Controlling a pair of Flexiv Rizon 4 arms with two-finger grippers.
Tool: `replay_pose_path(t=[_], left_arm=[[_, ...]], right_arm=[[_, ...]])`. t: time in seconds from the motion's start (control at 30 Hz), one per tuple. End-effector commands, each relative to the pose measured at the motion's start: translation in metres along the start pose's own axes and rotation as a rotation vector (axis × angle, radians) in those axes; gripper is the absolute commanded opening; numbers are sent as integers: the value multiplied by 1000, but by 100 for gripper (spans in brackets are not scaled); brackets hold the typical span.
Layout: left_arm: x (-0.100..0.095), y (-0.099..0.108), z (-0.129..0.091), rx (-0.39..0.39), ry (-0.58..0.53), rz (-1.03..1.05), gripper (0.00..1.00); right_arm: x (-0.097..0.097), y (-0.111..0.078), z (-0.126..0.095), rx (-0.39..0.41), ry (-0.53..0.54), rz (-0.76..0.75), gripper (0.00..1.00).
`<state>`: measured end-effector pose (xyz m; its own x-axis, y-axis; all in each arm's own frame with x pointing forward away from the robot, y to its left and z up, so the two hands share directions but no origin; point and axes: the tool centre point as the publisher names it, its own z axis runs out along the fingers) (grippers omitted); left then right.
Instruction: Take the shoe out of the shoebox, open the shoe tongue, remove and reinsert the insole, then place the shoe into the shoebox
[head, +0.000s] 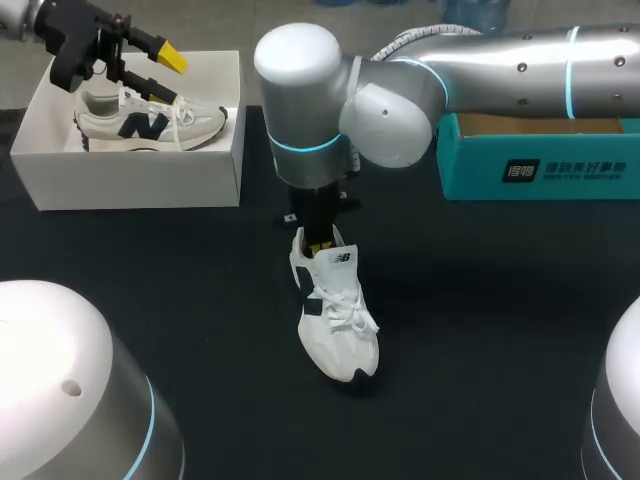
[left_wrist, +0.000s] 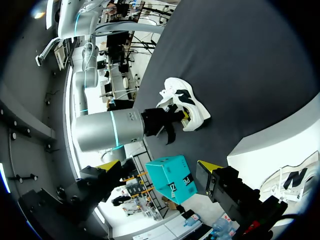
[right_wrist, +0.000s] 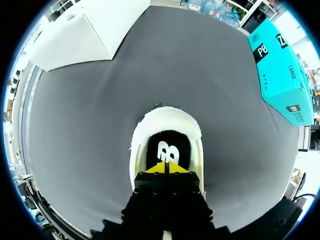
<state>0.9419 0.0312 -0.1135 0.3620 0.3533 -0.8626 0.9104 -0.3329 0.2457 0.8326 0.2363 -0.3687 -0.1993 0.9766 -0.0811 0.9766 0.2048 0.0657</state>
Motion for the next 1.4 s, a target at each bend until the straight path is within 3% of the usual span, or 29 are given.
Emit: replay_pose_path(t=[0.03, 0.4, 0.67, 0.8, 1.17, 1.4], left_arm=[[0, 0, 0, 1, 4, 1, 100], [0, 0, 0, 1, 4, 1, 100], [0, 0, 0, 1, 4, 1, 100], [0, 0, 0, 1, 4, 1, 100], [0, 0, 0, 1, 4, 1, 100], [0, 0, 0, 1, 4, 1, 100]], right_arm=[[6, -2, 12, -16, -5, -2, 0], [7, -8, 37, 43, 5, 0, 0], [4, -6, 8, -28, -50, 3, 0], [0, -2, 7, -41, -56, 4, 0], [0, 0, 37, -102, -15, 3, 0], [8, 0, 49, -42, -12, -15, 0]])
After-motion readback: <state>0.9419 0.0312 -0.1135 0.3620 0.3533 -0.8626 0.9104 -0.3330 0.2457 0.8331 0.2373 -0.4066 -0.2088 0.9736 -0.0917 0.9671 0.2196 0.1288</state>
